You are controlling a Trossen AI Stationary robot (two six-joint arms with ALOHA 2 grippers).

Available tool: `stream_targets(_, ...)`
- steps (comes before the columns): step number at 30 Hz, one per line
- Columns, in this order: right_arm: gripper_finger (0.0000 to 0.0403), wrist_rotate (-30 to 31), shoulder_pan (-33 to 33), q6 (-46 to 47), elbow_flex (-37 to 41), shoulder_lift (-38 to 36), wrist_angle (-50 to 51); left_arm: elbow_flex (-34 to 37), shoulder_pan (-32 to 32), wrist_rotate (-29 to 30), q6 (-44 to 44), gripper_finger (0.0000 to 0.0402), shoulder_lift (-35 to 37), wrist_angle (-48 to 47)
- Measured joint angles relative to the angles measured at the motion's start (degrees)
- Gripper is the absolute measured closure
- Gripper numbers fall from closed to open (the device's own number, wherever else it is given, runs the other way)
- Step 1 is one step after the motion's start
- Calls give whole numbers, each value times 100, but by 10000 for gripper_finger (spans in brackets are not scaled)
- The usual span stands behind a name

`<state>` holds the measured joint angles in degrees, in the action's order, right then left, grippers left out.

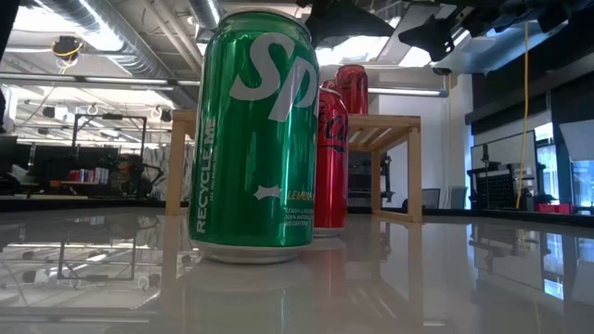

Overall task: Place canned beverage on shelf
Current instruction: Put the red/black soda can on the shelf aligned with the red/white soda can

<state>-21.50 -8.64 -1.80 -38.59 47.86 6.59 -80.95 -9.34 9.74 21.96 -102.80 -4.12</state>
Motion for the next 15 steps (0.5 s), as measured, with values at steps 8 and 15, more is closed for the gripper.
stream_targets(8,24,0,0,0,0,0,-1,0,0,2,0,204,0,33)
stream_targets(15,24,0,0,0,0,0,-2,0,24,4,15,204,2,41)
